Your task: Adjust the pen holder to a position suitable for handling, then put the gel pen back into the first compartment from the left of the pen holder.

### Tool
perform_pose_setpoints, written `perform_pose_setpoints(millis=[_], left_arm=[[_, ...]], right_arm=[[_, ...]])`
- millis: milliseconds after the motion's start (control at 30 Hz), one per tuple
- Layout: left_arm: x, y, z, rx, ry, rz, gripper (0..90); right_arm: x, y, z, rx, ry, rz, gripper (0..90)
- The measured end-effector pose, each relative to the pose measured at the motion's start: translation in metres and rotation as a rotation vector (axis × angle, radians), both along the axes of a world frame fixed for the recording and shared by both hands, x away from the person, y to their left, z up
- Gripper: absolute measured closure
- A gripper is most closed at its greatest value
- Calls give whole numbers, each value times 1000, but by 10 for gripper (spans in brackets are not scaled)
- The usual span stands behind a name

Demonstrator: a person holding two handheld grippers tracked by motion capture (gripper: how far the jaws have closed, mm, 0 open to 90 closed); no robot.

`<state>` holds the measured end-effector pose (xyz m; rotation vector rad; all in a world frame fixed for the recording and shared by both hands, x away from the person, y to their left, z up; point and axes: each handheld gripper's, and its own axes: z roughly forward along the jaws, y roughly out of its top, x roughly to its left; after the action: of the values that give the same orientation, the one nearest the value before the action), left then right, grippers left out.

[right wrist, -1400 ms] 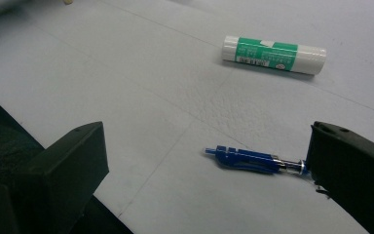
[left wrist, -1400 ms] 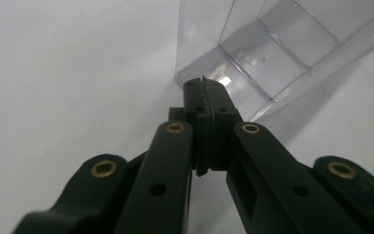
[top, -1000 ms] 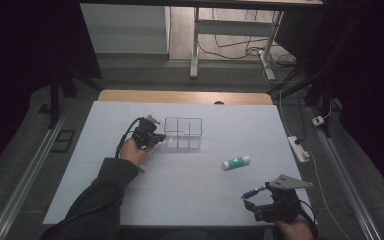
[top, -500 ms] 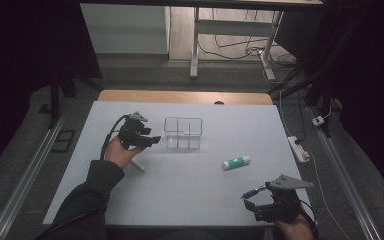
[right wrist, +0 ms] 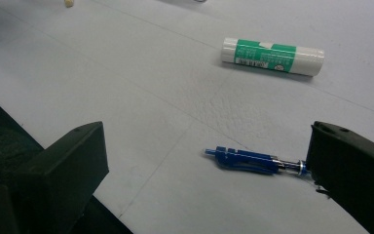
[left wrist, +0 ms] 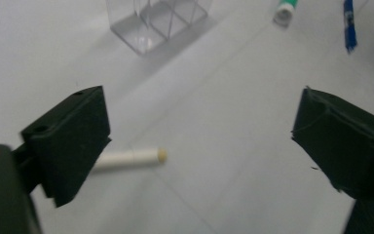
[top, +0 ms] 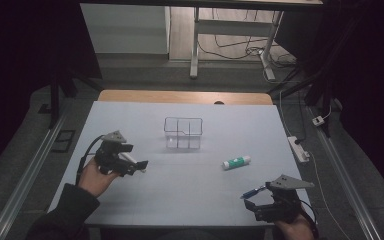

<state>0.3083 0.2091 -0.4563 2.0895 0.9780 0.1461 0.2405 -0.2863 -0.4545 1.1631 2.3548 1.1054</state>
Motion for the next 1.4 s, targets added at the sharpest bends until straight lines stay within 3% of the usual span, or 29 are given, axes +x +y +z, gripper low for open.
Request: perform_pose_setpoints(millis=[200, 433, 667, 800, 867, 1133, 1300, 1400], left_arm=[[-41, 21, -4, -15, -16, 44, 0], [-79, 45, -6, -63, -35, 92, 0], [-109, 59, -14, -31, -27, 127, 0], [-118, 63, -17, -26, -17, 148, 0], [-121, 63, -17, -17, -33, 154, 0], [-120, 63, -18, -17, -21, 151, 0], [-120, 63, -18, -11, -17, 151, 0], [-119, 63, -18, -13, -10, 151, 0]], right_arm=[[0, 0, 0, -2, 0, 1, 13], [0, 0, 0, -2, 0, 0, 12], [0, -1, 0, 6, 6, -10, 13], [0, -1, 0, 6, 6, -13, 12], [1, -1, 0, 13, 5, -13, 12], [3, -3, 1, 29, 19, -40, 0], [6, -9, 2, -34, 17, -68, 0], [11, -16, 5, -36, 2, -94, 0]])
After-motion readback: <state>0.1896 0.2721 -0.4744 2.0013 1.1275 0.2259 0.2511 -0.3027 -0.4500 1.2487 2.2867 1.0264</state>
